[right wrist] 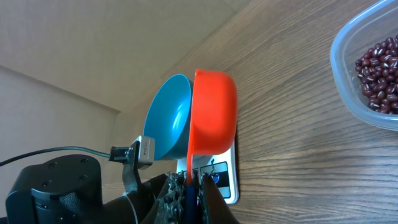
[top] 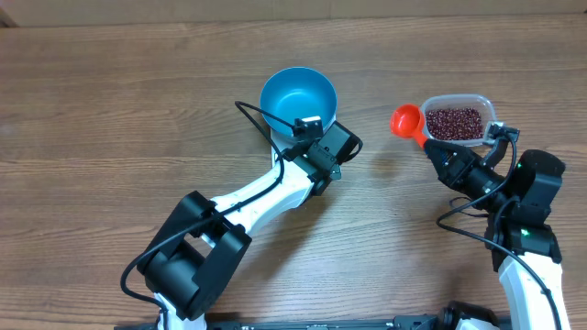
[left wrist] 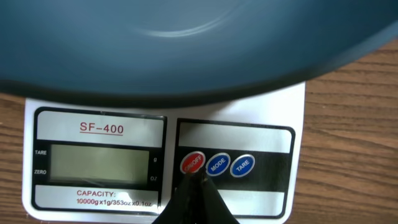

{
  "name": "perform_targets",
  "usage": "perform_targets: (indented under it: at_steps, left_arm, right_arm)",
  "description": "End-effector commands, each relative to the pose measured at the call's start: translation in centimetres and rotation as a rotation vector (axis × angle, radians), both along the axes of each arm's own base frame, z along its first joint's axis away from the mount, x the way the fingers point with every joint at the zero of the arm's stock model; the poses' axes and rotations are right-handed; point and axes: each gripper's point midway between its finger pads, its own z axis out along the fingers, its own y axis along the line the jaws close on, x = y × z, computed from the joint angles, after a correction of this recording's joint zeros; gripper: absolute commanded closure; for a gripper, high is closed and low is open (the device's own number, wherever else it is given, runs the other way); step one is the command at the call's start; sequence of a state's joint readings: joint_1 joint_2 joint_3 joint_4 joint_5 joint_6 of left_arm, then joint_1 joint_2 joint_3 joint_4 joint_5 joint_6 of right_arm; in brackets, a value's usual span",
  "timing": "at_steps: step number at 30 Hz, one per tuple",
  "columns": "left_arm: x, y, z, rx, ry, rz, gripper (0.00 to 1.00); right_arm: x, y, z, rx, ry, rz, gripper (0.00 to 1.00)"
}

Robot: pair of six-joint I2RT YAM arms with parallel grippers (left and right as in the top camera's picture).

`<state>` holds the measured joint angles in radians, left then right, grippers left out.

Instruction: Scoop item into bowl and weigh 150g on scale

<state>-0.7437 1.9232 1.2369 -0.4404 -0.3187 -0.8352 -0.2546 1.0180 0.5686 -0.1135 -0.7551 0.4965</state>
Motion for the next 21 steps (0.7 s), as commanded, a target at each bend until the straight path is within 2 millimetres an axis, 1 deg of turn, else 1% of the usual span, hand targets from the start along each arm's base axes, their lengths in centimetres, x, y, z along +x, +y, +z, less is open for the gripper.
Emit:
perform_targets:
  at_steps: [1,10,21]
  left_arm:
    - [0.63,0.81,-0.83,0.026,-0.008,0.034,0.96]
    - [0.89,0.95,-1.03,0.024,-0.009,0.040,0.96]
    - [1.03,0.65,-0.96,0.011,-0.014,0.037,0.96]
  right_arm:
    - [0.38,-0.28,1.61,-0.025,-0.050,-0.005,0.96]
    - [0.39,-0.29,1.62,-0.025,-0.051,-0.005,0.96]
    - [0.39,-0.29,1.62,-0.025,-0.051,-0.005,0.96]
